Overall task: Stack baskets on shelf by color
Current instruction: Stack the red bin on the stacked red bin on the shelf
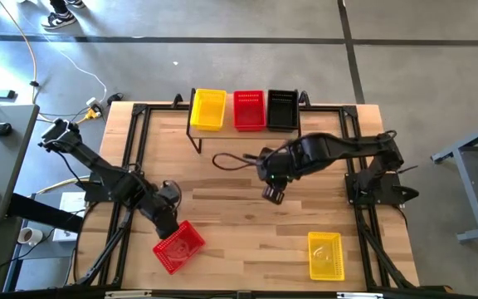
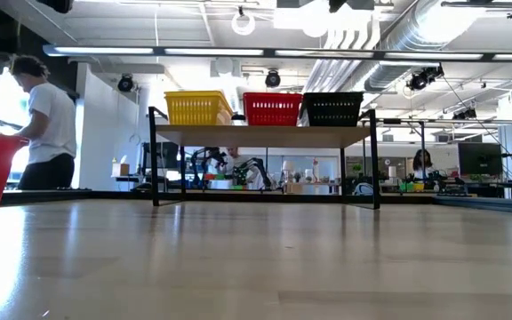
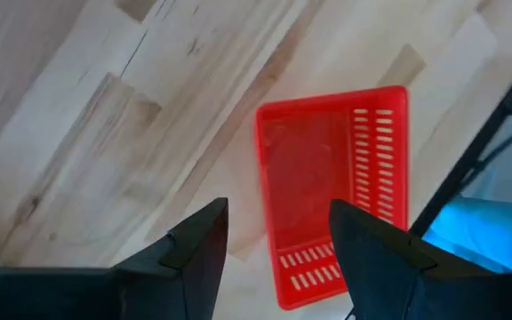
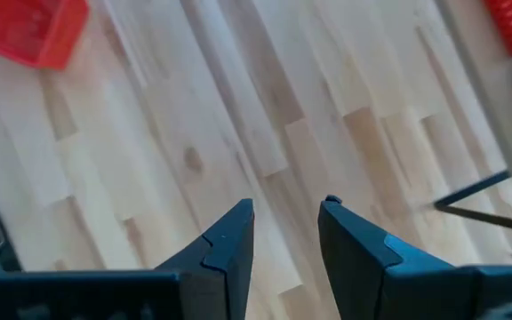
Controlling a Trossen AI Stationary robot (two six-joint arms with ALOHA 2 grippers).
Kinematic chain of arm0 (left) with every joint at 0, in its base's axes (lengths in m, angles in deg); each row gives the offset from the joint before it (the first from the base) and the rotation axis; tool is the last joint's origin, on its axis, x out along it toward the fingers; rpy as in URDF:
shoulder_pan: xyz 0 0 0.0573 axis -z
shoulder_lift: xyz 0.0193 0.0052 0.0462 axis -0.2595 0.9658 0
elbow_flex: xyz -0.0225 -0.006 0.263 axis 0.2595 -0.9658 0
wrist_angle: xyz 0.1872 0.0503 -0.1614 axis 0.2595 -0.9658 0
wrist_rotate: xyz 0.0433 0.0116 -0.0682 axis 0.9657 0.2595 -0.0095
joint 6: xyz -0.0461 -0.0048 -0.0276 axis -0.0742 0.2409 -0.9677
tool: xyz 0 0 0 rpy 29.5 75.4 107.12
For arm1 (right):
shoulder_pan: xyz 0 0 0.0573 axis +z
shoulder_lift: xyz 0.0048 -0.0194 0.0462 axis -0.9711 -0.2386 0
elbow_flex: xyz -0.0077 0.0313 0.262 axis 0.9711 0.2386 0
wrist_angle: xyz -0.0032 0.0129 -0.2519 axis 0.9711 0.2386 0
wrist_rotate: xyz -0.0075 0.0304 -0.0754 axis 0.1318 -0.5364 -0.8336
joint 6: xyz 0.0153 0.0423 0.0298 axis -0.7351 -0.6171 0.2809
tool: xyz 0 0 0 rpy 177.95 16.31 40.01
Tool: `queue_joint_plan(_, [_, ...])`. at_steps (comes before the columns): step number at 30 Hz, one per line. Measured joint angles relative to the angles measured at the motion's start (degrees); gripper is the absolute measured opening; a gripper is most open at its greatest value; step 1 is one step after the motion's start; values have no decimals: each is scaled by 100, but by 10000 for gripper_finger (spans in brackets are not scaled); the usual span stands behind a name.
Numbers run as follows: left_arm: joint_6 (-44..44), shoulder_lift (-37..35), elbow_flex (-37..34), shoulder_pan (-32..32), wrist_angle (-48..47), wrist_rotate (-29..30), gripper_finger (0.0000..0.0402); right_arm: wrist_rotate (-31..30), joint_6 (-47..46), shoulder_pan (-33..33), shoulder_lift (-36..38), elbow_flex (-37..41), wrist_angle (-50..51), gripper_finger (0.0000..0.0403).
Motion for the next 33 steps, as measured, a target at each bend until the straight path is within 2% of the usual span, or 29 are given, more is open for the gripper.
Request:
queue_joint_plan(8, [-325, 194, -324, 291, 475, 34, 186, -6, -149, 271, 0, 0, 2, 113])
queue_joint_plan(17, [-427, 643, -395, 297, 875, -5, 186, -245, 80, 304, 0, 0, 9, 113])
queue_joint_plan(29, [-617, 1529, -395, 282, 929, -175, 186, -247, 256, 302, -2, 2, 11, 113])
queue_joint_plan(33, [-681, 1808, -393, 278, 964, -404, 186, -247, 257, 302, -2, 2, 11, 113])
